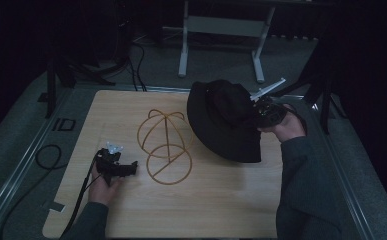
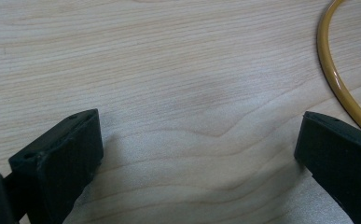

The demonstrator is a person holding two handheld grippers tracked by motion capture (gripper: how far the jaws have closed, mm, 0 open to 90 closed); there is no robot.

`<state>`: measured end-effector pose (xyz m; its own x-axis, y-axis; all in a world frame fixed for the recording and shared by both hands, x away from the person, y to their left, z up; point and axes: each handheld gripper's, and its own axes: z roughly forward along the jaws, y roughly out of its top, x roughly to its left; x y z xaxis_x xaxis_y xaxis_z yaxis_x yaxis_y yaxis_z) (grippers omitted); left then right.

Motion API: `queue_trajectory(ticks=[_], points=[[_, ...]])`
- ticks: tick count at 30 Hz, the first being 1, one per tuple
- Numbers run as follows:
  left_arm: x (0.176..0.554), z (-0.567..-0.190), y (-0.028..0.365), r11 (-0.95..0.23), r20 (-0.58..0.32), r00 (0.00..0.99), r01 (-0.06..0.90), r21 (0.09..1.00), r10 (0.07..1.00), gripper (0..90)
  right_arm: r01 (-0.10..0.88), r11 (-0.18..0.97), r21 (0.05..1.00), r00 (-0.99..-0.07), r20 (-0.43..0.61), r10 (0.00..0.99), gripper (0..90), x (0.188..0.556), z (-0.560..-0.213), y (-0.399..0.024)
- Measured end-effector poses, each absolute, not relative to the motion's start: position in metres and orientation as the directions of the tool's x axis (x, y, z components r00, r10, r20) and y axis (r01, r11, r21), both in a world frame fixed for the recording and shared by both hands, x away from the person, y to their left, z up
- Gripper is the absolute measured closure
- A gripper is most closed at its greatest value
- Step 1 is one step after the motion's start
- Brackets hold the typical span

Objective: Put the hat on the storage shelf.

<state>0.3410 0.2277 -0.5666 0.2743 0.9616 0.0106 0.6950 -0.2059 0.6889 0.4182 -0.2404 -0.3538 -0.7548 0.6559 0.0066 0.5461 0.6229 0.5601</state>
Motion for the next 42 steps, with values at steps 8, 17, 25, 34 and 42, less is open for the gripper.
queue_trajectory(ticks=[8, 17, 25, 34, 42], points=[[0.341, -0.567, 0.228, -0.206, 0.011, 0.274, 0.695, 0.689, 0.962, 1.2, 0.519, 0.633, 0.575, -0.770, -0.006, 0.638, 87.0, 0.412, -0.345, -0.241], [0.341, -0.567, 0.228, -0.206, 0.011, 0.274, 0.695, 0.689, 0.962, 1.2, 0.498, 0.625, 0.602, -0.777, -0.010, 0.629, 87.0, 0.405, -0.335, -0.242], [0.341, -0.567, 0.228, -0.206, 0.011, 0.274, 0.695, 0.689, 0.962, 1.2, 0.477, 0.621, 0.622, -0.787, -0.012, 0.617, 87.0, 0.399, -0.327, -0.243], [0.341, -0.567, 0.228, -0.205, 0.009, 0.274, 0.696, 0.689, 0.962, 1.2, 0.453, 0.617, 0.643, -0.797, -0.017, 0.603, 87.0, 0.393, -0.316, -0.246], [0.341, -0.567, 0.228, -0.204, 0.009, 0.274, 0.696, 0.689, 0.962, 1.2, 0.429, 0.601, 0.674, -0.810, -0.006, 0.586, 86.9, 0.388, -0.308, -0.246]])
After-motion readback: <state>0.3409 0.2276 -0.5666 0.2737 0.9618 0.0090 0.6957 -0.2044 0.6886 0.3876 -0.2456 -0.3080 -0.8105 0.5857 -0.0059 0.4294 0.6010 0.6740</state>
